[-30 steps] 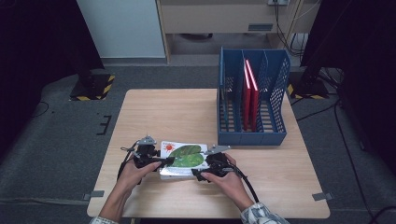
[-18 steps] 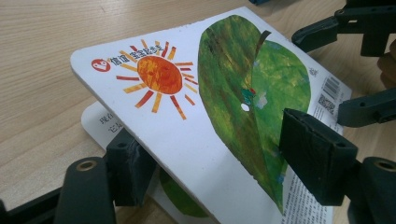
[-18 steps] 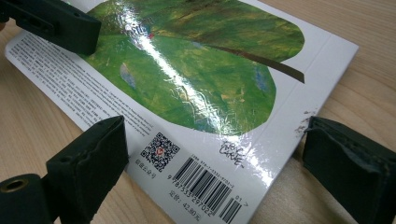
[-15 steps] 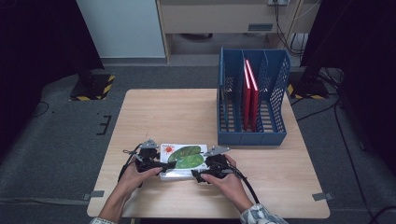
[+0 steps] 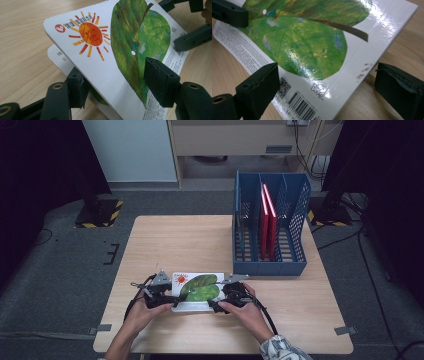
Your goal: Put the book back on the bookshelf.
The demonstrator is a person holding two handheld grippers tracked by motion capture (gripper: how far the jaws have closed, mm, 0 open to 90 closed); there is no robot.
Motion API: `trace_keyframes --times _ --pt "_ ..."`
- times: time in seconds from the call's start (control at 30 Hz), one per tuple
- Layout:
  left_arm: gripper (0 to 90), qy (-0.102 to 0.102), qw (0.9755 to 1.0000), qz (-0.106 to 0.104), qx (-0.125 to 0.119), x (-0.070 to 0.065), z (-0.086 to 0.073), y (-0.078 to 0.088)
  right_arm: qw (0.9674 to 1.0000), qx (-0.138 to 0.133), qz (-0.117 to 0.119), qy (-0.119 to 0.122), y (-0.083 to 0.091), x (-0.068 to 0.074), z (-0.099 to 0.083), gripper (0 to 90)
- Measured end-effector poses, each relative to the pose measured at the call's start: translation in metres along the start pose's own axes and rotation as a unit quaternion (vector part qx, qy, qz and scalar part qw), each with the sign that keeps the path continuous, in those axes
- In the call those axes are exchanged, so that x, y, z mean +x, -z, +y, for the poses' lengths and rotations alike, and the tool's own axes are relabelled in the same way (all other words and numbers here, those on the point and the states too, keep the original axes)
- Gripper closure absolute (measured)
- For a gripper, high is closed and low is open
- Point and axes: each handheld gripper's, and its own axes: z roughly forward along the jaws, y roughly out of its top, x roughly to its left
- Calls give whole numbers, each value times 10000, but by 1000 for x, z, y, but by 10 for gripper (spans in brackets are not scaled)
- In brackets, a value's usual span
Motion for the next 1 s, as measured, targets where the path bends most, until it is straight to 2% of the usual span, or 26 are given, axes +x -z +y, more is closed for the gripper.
trace_keyframes --times 0.1,0.13,0.17,0.27,0.37,0.53,0.63,0.77,0.8,0.87,1.0 --pt "386 -45 10000 15 -17 -1 0 1 10000 17 49 -83 0 -3 1 56" --pt "386 -52 10000 9 -27 -1 -1 1 9999 18 67 -102 -1 -4 2 68" --pt "386 -51 10000 -3 -37 0 -1 1 9999 -82 80 -54 1 -5 5 135" --pt "386 -64 10000 -10 -46 0 -1 1 9999 -46 139 -74 1 -5 6 135" --pt "386 -111 9999 9 -70 -1 0 2 9995 -55 231 -186 3 -8 7 182" --pt "429 -263 9992 190 -212 -1 4 8 9996 -282 -13 -59 14 -5 12 297" --pt "458 -318 9980 390 -371 1 7 11 9991 -398 -97 73 20 -4 19 324" --pt "518 -247 9971 543 -474 8 13 10 9983 -522 -182 174 26 -7 29 383" --pt "528 -247 9971 543 -474 8 13 10 9981 -541 -198 220 27 -8 33 389" --pt "542 -312 9959 672 -525 16 18 6 9977 -577 -248 274 28 -8 40 392" --pt "540 -330 9939 888 -561 20 19 2 9967 -635 -337 363 29 -7 49 395"
